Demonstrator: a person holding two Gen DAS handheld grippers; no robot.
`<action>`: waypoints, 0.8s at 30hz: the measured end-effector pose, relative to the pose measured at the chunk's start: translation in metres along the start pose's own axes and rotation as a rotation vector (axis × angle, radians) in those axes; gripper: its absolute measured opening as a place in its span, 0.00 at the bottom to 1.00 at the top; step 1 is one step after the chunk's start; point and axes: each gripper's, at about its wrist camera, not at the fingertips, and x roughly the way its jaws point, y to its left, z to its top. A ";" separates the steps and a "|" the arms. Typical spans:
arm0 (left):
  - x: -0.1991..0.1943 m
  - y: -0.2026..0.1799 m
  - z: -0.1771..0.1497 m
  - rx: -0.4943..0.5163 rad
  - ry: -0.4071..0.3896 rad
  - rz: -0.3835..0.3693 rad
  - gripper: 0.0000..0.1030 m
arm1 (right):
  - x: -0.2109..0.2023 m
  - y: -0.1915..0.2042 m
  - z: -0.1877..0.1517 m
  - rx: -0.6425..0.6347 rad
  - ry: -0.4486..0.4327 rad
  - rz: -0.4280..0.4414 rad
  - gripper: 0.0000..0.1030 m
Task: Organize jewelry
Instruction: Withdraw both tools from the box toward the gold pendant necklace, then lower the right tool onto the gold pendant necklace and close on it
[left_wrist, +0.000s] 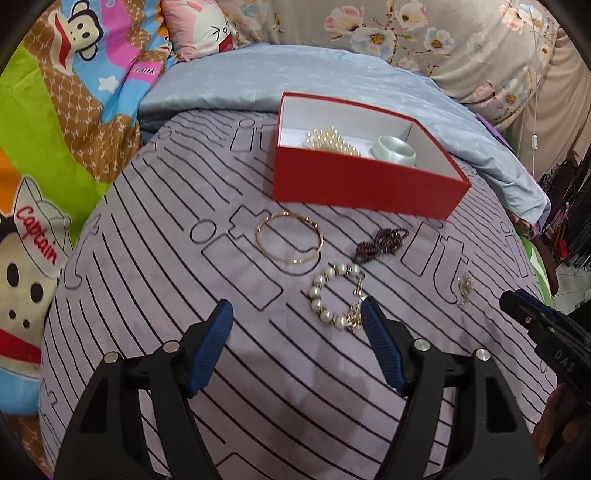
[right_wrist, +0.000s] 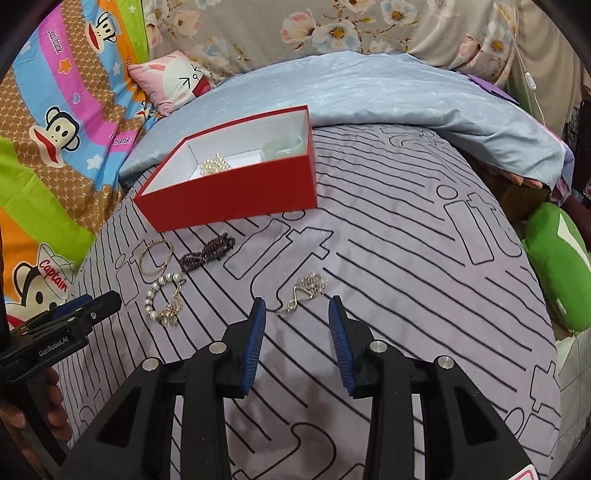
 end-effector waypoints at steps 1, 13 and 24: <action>0.001 0.001 -0.002 -0.005 0.001 0.007 0.67 | 0.000 0.001 -0.002 0.001 0.001 0.000 0.34; 0.012 0.021 -0.007 -0.075 0.029 0.030 0.67 | 0.013 0.001 -0.006 0.010 0.031 0.005 0.34; 0.016 0.030 -0.006 -0.096 0.034 0.038 0.67 | 0.031 0.001 -0.001 0.030 0.056 0.015 0.34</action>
